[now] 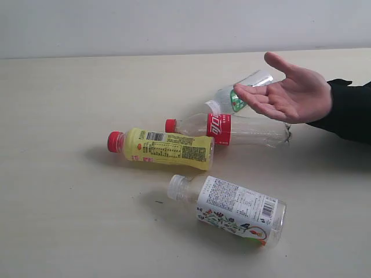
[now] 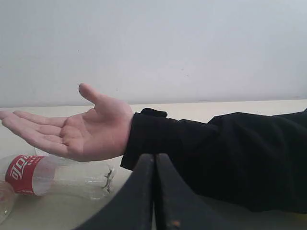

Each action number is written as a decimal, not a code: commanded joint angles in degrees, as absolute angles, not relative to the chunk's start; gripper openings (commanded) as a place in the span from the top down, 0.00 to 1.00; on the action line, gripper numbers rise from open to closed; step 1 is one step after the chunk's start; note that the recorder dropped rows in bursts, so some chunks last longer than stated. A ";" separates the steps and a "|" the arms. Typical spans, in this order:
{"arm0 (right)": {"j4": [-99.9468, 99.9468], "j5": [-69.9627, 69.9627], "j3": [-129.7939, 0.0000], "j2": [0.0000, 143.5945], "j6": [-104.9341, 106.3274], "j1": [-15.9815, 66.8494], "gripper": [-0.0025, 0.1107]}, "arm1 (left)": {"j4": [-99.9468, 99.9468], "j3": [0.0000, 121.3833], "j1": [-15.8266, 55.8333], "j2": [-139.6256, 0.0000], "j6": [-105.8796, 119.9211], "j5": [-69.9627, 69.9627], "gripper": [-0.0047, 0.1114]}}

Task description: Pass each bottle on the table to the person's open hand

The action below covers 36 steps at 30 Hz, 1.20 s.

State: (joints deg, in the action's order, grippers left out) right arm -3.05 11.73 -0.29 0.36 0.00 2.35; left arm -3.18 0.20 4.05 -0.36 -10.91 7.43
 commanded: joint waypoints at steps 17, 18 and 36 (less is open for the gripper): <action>-2.60 -4.05 0.00 0.00 -2.28 1.96 0.98 | -2.73 0.00 3.99 0.00 -10.84 7.39 0.96; -7.25 -5.70 0.00 0.00 -8.99 1.96 0.98 | -2.73 0.00 3.99 0.00 -10.84 7.39 0.96; 60.72 -22.39 -25.57 15.19 -69.98 1.96 0.98 | -2.73 0.00 3.99 0.00 -10.84 7.39 0.96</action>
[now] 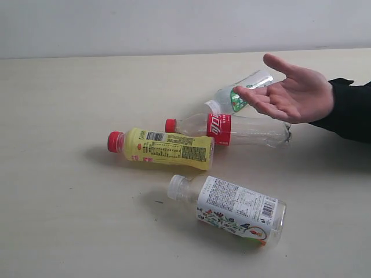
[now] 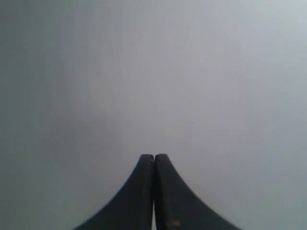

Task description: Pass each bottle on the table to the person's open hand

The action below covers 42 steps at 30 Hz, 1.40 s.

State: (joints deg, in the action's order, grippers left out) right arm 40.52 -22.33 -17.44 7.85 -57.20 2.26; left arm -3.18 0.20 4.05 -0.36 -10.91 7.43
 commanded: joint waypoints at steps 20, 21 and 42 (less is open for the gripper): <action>99.95 30.60 -34.95 35.18 -36.40 1.96 0.98 | -2.73 0.00 3.99 0.00 -10.84 7.39 0.96; 99.95 36.57 -35.05 36.19 -33.96 1.96 0.98 | -2.73 0.00 3.99 0.00 -10.84 7.39 0.96; -34.40 69.96 -63.90 64.79 45.41 2.78 0.84 | -2.73 0.00 3.99 0.00 -10.84 7.39 0.96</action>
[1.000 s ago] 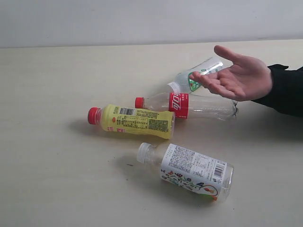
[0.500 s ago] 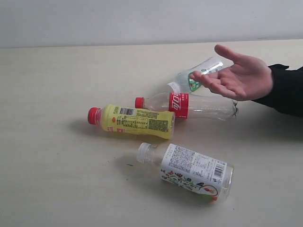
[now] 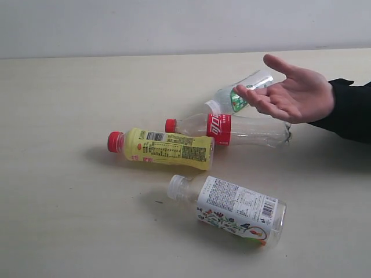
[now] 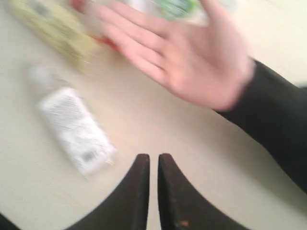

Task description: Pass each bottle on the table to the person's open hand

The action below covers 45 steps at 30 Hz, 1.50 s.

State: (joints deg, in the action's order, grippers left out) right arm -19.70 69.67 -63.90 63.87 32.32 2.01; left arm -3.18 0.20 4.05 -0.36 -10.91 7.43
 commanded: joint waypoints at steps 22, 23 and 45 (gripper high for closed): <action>-16.38 67.99 -59.74 71.00 33.85 26.09 0.42 | -2.73 0.00 3.99 0.00 -10.84 7.39 0.96; -15.89 67.86 -59.74 72.45 33.19 26.99 0.41 | -2.73 0.00 3.99 0.00 -10.84 7.39 0.96; -7.74 57.00 -59.74 95.06 32.81 39.33 0.34 | -2.73 0.00 3.99 0.00 -10.84 7.39 0.96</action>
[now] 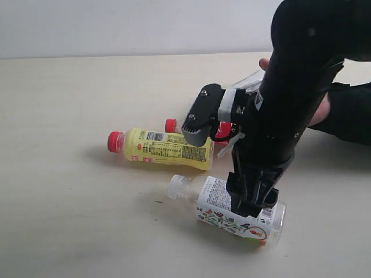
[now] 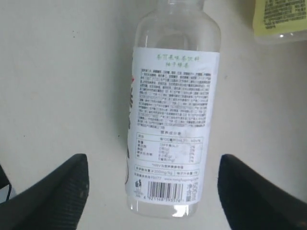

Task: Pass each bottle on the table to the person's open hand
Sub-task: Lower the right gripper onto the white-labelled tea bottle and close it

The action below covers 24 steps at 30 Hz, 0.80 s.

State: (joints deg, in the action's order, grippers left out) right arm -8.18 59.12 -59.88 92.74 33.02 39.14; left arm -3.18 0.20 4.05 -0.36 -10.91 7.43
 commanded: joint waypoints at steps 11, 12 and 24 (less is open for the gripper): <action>-7.95 53.46 -59.74 99.35 33.17 39.33 0.29 | -2.73 0.00 3.99 0.00 -10.84 7.39 0.96; -7.95 53.46 -59.74 99.79 33.17 39.33 0.29 | -2.73 0.00 3.99 0.00 -10.84 7.39 0.96; -8.13 50.75 -59.74 105.71 33.05 39.33 0.29 | -2.73 0.00 3.99 0.00 -10.84 7.39 0.96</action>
